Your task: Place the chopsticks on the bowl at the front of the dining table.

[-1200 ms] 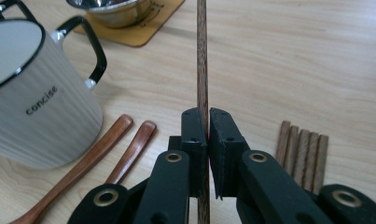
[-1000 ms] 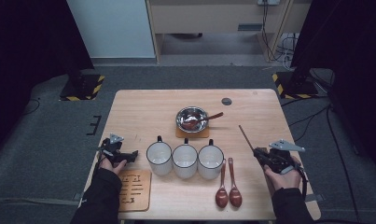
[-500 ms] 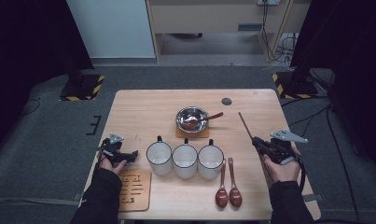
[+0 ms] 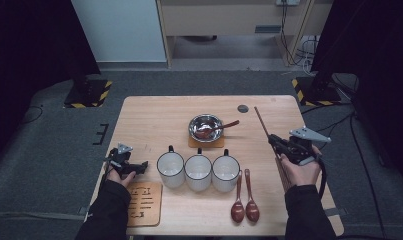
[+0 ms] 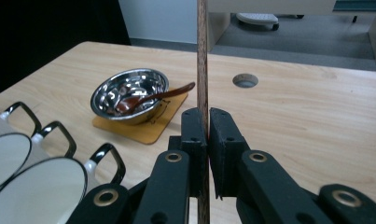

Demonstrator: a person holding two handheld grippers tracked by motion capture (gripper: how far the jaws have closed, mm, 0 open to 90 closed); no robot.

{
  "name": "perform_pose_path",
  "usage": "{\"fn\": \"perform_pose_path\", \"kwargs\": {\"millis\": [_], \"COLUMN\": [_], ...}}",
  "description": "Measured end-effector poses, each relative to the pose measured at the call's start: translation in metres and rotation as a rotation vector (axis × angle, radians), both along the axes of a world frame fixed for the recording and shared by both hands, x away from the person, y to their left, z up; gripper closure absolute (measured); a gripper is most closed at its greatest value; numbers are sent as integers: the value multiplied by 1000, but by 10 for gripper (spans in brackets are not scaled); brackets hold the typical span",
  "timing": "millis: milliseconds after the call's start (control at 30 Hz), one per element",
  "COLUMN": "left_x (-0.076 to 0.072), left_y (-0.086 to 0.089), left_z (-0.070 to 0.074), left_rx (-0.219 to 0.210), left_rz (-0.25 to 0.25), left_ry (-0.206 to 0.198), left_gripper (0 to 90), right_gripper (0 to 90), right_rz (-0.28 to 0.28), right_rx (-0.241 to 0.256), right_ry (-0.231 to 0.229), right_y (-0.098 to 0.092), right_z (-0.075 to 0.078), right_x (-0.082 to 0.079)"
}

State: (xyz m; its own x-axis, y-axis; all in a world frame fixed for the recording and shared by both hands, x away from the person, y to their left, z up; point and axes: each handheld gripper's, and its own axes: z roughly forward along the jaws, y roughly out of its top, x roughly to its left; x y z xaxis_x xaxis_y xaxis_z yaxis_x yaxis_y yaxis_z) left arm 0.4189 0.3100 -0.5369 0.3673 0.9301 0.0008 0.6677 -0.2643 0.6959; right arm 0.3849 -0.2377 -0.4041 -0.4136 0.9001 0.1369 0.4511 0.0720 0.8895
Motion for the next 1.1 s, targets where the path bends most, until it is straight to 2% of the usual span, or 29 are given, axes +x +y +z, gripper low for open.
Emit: {"fn": "perform_pose_path", "kwargs": {"millis": [167, 1100], "left_x": [0, 0], "left_y": [0, 0], "left_z": [0, 0], "left_rx": [0, 0], "left_rz": [0, 0], "left_ry": [0, 0], "left_gripper": [0, 0], "right_gripper": [850, 850], "right_rz": [-6, -2], "right_rx": [8, -4], "right_ry": [-19, -56], "right_y": [2, 21], "right_z": [10, 31], "right_x": [6, 30]}}
